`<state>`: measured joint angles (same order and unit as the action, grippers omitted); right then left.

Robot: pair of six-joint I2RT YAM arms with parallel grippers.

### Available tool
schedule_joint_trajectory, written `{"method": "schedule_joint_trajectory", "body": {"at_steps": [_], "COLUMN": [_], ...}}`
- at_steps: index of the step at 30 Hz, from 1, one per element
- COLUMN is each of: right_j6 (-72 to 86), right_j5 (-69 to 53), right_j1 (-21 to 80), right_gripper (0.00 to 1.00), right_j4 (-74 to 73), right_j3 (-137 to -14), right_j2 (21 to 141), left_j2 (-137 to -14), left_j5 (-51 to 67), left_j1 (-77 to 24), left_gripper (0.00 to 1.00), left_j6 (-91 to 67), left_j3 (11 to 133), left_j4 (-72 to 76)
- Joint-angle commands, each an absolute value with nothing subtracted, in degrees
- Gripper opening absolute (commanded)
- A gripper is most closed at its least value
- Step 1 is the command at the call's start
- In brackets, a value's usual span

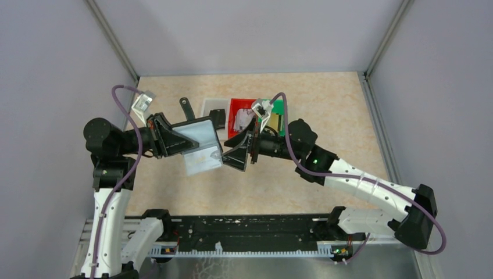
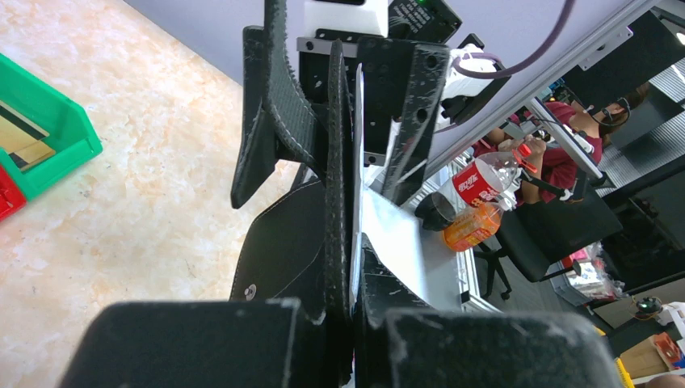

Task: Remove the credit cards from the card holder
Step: Remove the credit card from the card holder.

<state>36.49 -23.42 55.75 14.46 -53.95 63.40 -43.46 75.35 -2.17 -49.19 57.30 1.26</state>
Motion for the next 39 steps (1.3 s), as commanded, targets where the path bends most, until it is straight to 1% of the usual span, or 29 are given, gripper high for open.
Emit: {"method": "schedule_joint_trajectory", "body": {"at_steps": [1,9,19,20,22,23,25,27,28,29,32,34,36,37,38,39], "right_j6": [34.3,33.0,37.0,37.8,39.2,39.9,41.1,42.4,43.4,43.8,46.1,46.9,47.3,47.6,47.8,48.0], "right_j5": [-24.3,-22.3,-23.9,-24.0,-24.6,-24.9,-26.0,-26.7,-27.0,-27.3,-28.2,-28.6,-28.6,-28.8,-29.0,-29.2], "right_j1": [57.3,57.6,57.6,57.6,57.6,57.6,57.6,57.7,57.6,57.6,57.6,57.6,57.6,57.6,57.6,57.6], "right_gripper": [0.98,0.99,0.98,0.98,0.94,0.91,0.78,0.64,0.53,0.48,0.26,0.16,0.09,0.06,0.04,0.03], "right_j4": [18.6,19.3,31.0,32.2,34.7,35.5,36.8,38.4,39.2,40.0,42.1,42.9,43.2,43.4,43.5,43.4], "right_j3": [-58.8,-61.8,-61.1,-60.9,-60.6,-60.5,-60.4,-60.4,-60.4,-60.4,-60.5,-60.4,-60.3,-60.2,-60.0,-60.0], "right_j2": [64.3,66.5,68.9,69.2,69.8,70.2,71.0,71.8,72.3,72.7,73.6,73.8,73.5,73.4,73.2,73.0], "left_j2": [-43.4,-43.2,-42.6,-42.6,-42.7,-42.8,-42.8,-42.8,-42.9,-43.0,-43.8,-44.3,-44.4,-44.4,-44.3,-44.4], "left_j5": [74.5,75.4,77.3,77.2,77.2,77.2,77.0,76.4,76.0,75.6,74.4,73.6,72.3,71.3,69.7,67.7], "left_j1": [-2.4,-2.4,-2.4,-2.4,-2.4,-2.4,-2.4,-2.4,-2.4,-2.4,-2.4,-2.4,-2.4,-2.4,-2.4,-2.4], "left_gripper": [0.00,0.00,0.00,0.00,0.00,0.00,0.00,0.00,0.00,0.00,0.02,0.04,0.16,0.19,0.23,0.30], "left_j6": [-47.9,-48.1,-48.7,-49.0,-50.2,-50.9,-52.9,-55.4,-57.1,-58.9,-62.7,-62.8,-59.9,-57.4,-54.4,-51.2], "left_j3": [59.4,59.0,58.5,58.5,58.5,58.5,58.5,58.0,57.6,57.1,56.8,56.8,57.3,57.6,58.2,59.2], "left_j4": [1.6,1.4,1.5,1.6,2.1,2.6,3.3,4.3,5.5,6.8,8.1,7.2,3.1,1.0,-2.7,-6.3]}}
